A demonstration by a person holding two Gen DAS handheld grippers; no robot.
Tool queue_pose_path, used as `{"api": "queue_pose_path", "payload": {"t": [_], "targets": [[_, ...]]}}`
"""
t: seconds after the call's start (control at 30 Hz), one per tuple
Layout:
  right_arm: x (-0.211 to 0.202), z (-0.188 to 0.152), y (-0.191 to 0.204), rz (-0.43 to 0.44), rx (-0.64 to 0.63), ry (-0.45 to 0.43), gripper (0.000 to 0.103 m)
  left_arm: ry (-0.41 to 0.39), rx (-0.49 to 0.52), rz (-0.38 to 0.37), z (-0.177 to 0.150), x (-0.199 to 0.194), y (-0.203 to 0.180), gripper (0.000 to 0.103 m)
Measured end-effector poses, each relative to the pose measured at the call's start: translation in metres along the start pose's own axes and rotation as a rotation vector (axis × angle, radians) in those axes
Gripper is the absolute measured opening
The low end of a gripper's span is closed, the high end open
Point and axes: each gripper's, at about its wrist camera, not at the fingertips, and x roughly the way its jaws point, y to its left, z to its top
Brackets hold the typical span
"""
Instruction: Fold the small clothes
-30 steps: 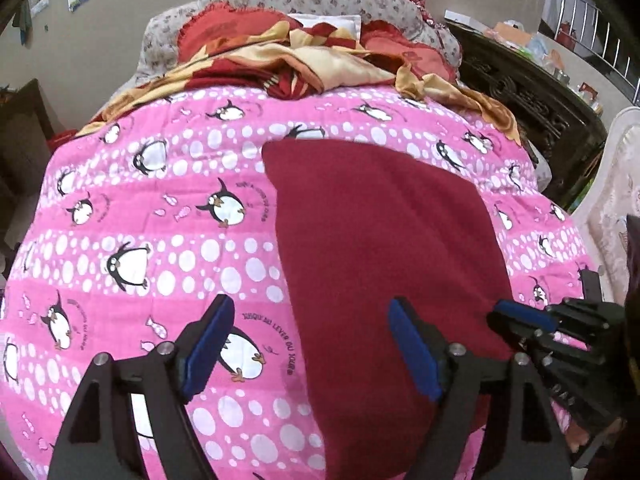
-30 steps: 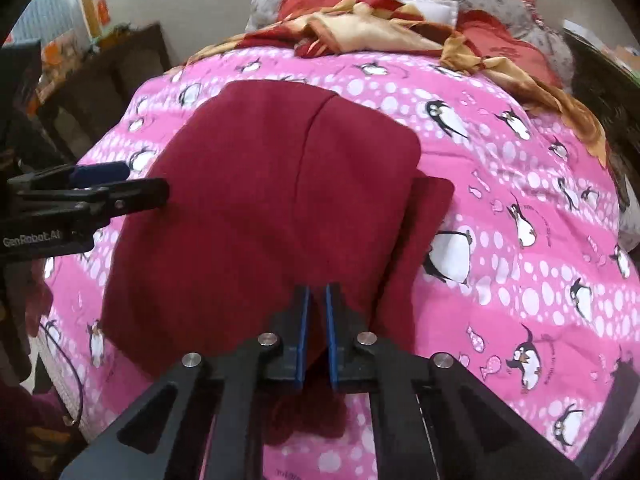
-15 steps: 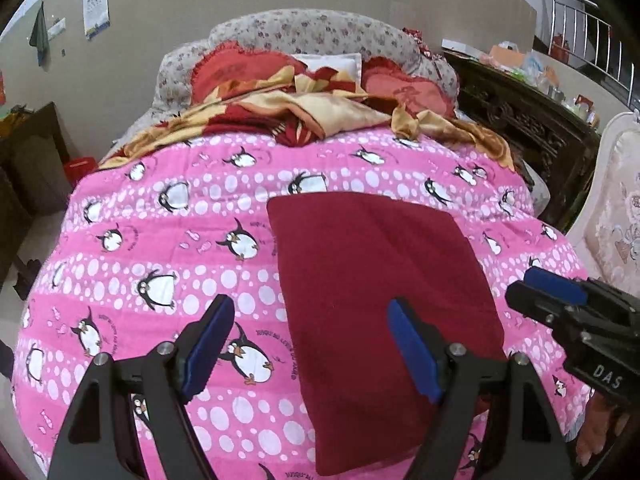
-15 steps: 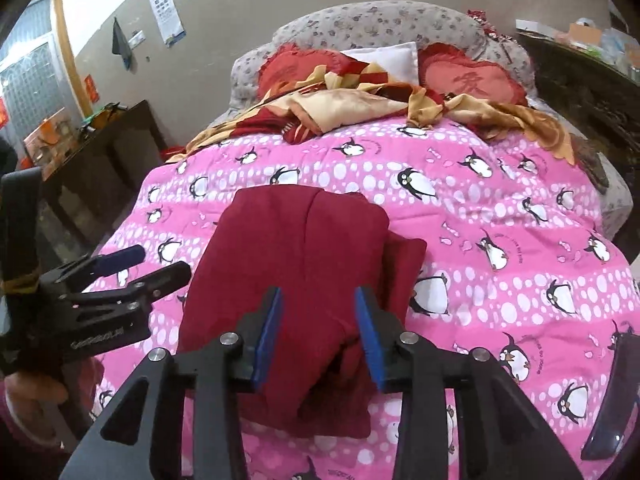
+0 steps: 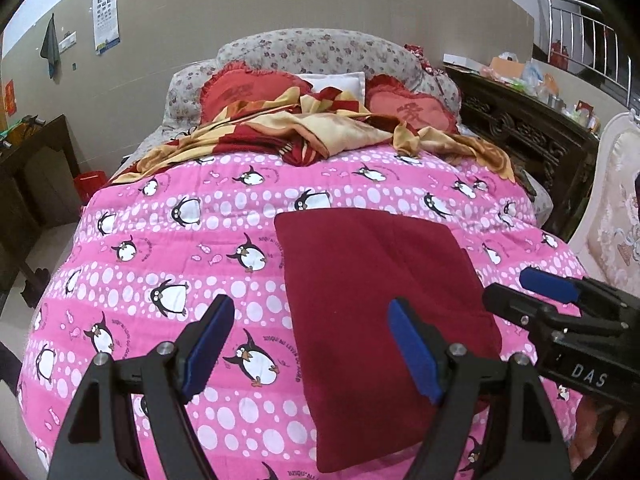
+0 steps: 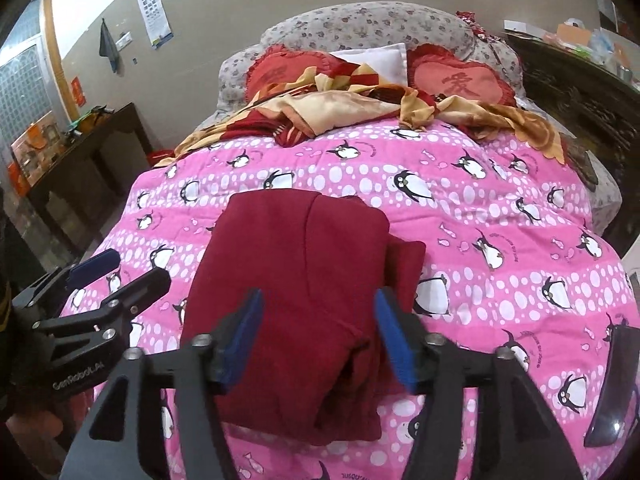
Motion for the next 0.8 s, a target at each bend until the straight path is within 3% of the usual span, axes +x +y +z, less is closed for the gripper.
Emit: {"api": "queue_pose_path", "payload": {"t": [0.8], "targets": [[0.019, 0.004, -0.001, -0.016, -0.007, 0.037, 0.061, 0.038, -0.024, 0.021, -0.002, 0.021, -0.001, 0.083]]}}
